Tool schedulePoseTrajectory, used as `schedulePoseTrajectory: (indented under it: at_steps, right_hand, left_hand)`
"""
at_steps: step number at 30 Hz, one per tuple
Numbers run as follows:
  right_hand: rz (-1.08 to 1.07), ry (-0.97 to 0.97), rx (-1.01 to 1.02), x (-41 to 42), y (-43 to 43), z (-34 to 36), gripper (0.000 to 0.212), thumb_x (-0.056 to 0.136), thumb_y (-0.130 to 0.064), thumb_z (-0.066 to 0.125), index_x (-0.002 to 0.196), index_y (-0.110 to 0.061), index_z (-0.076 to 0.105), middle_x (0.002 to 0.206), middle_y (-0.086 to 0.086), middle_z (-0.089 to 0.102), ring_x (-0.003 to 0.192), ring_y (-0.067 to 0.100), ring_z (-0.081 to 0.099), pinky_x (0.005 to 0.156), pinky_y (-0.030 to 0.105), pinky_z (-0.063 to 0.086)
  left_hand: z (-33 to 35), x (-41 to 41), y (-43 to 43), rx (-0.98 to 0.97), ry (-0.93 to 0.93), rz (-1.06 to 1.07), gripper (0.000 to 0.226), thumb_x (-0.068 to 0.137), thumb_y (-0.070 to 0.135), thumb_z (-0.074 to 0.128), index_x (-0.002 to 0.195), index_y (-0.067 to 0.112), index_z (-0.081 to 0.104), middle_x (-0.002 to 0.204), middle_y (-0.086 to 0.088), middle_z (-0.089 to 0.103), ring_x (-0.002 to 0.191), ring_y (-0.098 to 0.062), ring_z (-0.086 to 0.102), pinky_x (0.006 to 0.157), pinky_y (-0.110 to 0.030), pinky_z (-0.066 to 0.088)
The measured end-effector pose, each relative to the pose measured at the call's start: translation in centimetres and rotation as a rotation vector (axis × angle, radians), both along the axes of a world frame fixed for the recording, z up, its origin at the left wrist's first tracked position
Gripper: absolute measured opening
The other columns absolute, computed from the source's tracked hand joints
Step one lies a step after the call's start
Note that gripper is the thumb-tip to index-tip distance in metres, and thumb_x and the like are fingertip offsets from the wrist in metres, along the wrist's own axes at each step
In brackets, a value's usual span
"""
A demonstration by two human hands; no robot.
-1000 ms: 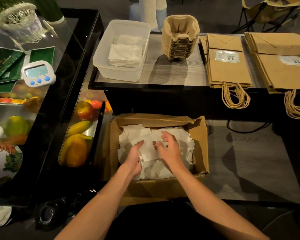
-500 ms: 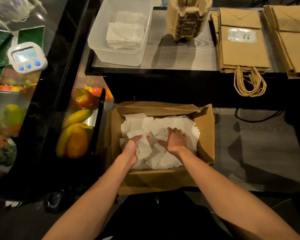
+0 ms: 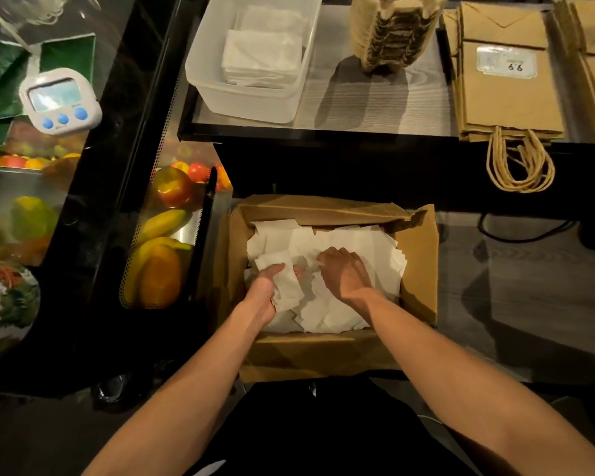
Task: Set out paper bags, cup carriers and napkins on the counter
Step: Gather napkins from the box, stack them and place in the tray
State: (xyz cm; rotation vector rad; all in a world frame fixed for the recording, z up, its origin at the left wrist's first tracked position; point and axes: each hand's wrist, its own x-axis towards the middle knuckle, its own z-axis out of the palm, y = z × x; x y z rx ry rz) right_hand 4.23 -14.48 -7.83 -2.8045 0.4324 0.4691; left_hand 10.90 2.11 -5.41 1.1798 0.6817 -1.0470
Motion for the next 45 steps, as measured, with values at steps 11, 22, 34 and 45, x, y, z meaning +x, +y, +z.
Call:
schedulePoseTrajectory:
  at_steps: [11,22,34,45]
  right_hand:
    - [-1.092,-0.219,1.372,-1.7,-1.3,3.6,0.024,0.095,-0.026,0.070,0.117,-0.017,0.066,0.115,0.002,0.071,0.112,0.024,0.065,0.090,0.036,0.053]
    - [-0.824,-0.012,1.125,-3.0,-1.2,4.5,0.025,0.096,-0.027,0.068,0.120,-0.023,0.065,0.118,-0.003,0.068,0.109,0.018,0.063,0.082,0.030,0.052]
    - [-0.489,-0.154,0.599,-4.4,-1.6,5.1,0.028,0.104,-0.036,0.053,0.123,-0.020,0.065,0.118,-0.007,0.062,0.109,0.013,0.058,0.086,0.026,0.045]
    - [-1.230,-0.216,1.652,-2.4,0.2,7.4,0.033,0.095,-0.026,0.070,0.126,-0.015,0.066,0.117,0.007,0.074,0.106,0.025,0.071,0.080,0.037,0.059]
  left_hand:
    - [0.0,0.4,-0.5,0.019,-0.065,0.010,0.034,0.094,0.031,0.071,0.125,0.018,0.065,0.111,-0.013,0.076,0.106,-0.036,0.070,0.098,-0.053,0.055]
    - [1.8,0.3,-1.9,-0.033,-0.067,-0.101,0.029,0.089,0.014,0.076,0.117,0.011,0.068,0.103,-0.013,0.078,0.099,-0.034,0.074,0.093,-0.051,0.058]
    - [0.2,0.4,-2.0,0.344,-0.218,-0.170,0.077,0.071,0.035,0.093,0.135,0.020,0.053,0.125,-0.009,0.066,0.113,-0.031,0.064,0.100,-0.052,0.055]
    - [1.3,0.3,-1.8,0.130,-0.210,-0.099,0.082,0.054,0.030,0.096,0.127,0.015,0.064,0.110,-0.012,0.076,0.101,-0.035,0.073,0.090,-0.058,0.059]
